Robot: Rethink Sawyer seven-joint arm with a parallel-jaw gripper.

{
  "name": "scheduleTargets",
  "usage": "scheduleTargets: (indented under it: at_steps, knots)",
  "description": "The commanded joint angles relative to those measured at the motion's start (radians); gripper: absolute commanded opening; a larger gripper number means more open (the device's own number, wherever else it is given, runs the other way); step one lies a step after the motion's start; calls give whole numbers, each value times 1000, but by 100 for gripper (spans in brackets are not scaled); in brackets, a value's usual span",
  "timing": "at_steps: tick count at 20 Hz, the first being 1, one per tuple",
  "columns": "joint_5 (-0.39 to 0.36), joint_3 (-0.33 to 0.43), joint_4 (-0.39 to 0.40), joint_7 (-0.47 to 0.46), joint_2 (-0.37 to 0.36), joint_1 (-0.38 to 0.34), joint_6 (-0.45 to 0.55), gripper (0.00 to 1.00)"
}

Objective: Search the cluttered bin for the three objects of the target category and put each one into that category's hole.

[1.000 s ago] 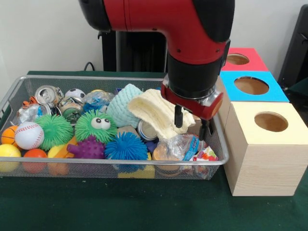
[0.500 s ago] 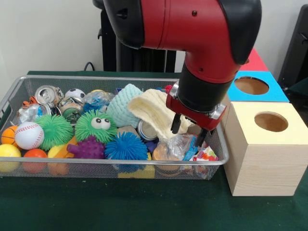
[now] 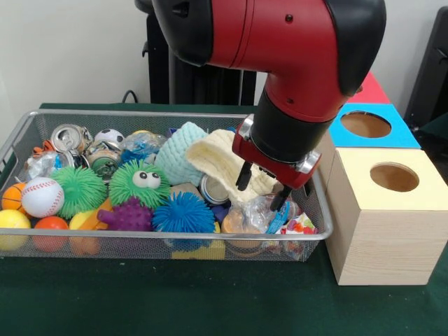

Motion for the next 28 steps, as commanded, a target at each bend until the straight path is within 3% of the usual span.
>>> scheduleTargets:
  at_steps: [1,5,11,15,24,28]
  knots:
    - [-78,69,-57,-371,37,-24,110,100]
    - [-72,81,-46,-332,58,-31,57,100]
    - [-72,87,11,-248,100,-32,-114,100]
    - [-85,70,38,-221,95,-20,-159,100]
    - [-85,76,21,-279,112,-19,-126,100]
    - [-73,76,60,-298,74,-23,-97,100]
